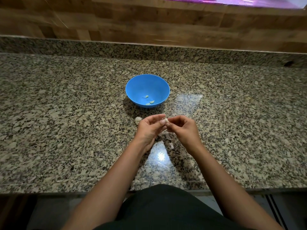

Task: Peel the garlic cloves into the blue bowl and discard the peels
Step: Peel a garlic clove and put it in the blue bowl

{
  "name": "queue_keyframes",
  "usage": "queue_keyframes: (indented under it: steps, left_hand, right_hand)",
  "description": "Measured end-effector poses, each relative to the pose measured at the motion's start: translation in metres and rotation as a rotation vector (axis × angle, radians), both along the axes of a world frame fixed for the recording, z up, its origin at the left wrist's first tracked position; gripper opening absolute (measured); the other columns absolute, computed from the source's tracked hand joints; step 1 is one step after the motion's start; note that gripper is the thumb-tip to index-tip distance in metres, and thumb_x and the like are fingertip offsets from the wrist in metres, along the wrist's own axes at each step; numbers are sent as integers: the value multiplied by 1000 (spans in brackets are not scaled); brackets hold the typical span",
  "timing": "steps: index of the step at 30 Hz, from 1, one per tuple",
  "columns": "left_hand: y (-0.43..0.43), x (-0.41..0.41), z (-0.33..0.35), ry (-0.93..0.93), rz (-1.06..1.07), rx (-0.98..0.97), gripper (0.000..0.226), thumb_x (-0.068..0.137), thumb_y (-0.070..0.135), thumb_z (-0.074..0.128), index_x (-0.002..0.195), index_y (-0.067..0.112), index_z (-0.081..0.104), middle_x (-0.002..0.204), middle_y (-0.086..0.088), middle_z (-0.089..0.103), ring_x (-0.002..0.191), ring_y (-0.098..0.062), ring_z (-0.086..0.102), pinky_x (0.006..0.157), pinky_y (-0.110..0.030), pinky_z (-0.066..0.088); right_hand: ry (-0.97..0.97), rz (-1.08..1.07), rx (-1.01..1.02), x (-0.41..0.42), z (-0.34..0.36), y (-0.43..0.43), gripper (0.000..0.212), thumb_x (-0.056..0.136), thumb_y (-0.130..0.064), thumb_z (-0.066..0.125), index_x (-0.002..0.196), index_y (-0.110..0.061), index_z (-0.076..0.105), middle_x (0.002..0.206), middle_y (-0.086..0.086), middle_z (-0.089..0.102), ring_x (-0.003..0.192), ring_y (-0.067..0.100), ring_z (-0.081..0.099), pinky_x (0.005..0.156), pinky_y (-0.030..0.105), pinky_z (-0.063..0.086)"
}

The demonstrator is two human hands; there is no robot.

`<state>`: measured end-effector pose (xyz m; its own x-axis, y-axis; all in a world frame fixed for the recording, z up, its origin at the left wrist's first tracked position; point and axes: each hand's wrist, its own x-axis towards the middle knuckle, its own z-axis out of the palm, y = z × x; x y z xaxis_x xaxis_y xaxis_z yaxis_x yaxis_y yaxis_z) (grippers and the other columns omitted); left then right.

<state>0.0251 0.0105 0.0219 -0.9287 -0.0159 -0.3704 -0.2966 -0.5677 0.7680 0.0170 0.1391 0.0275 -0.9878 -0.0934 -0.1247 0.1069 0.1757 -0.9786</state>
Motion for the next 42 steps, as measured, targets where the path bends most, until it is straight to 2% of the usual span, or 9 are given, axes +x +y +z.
queue_keyframes:
  steps: [4, 8, 16, 24, 30, 35, 39, 42]
  left_hand:
    - [1, 0, 0, 13, 39, -61, 20, 79, -12, 62, 95, 0, 61, 82, -12, 65, 76, -18, 64, 70, -22, 58]
    - [1, -2, 0, 41, 51, -115, 20, 78, -12, 64, 91, 2, 60, 80, -11, 66, 75, -18, 65, 68, -22, 57]
    - [3, -2, -1, 123, 57, -295, 22, 77, -11, 67, 76, 7, 54, 73, -10, 67, 66, -15, 67, 69, -25, 57]
    - [4, -3, -3, 146, 20, -287, 15, 79, -10, 65, 74, 4, 63, 63, -1, 70, 61, -9, 67, 64, -18, 55]
    - [3, -4, 0, 160, -24, -345, 12, 81, -6, 66, 87, 4, 66, 78, -8, 69, 68, -12, 66, 68, -20, 57]
    - [4, -6, -2, 185, -113, -469, 13, 83, 1, 66, 94, 7, 69, 90, -8, 70, 83, -13, 66, 75, -21, 55]
    - [1, -7, -2, 212, -183, -483, 12, 85, 4, 64, 94, 10, 69, 90, -4, 69, 82, -11, 63, 72, -19, 53]
    - [-4, -6, -3, 301, -221, -699, 10, 86, 12, 64, 93, 17, 69, 88, 1, 69, 80, -9, 61, 73, -20, 51]
  right_hand:
    - [34, 7, 11, 2, 0, 0, 11, 83, -3, 66, 84, -14, 67, 87, 12, 69, 82, 22, 67, 76, 30, 57]
    - [-19, -11, -107, 0, 5, 2, 5, 83, -3, 67, 83, -8, 68, 84, 13, 69, 76, 18, 67, 71, 25, 57]
    - [-11, -42, -92, -1, 3, 2, 5, 80, -2, 69, 84, -5, 67, 82, 15, 69, 72, 19, 66, 70, 28, 57]
    - [-203, -69, -429, 0, 6, 7, 7, 77, 8, 64, 82, 4, 66, 74, 12, 69, 67, 21, 64, 67, 24, 56]
    - [-342, -93, -598, 1, 9, 8, 9, 82, 12, 56, 88, 12, 62, 77, 16, 69, 63, 19, 68, 64, 22, 57]
    - [-302, -29, -508, -1, 7, 11, 8, 81, 9, 60, 85, 5, 65, 79, 14, 69, 67, 18, 67, 66, 21, 57]
    - [-233, 28, -331, -4, 5, 15, 8, 85, 3, 59, 89, 3, 65, 73, 12, 65, 59, 15, 61, 58, 19, 54]
    - [-252, 80, -301, -6, 5, 21, 10, 89, 1, 54, 86, 4, 63, 69, 11, 61, 56, 15, 58, 55, 20, 52]
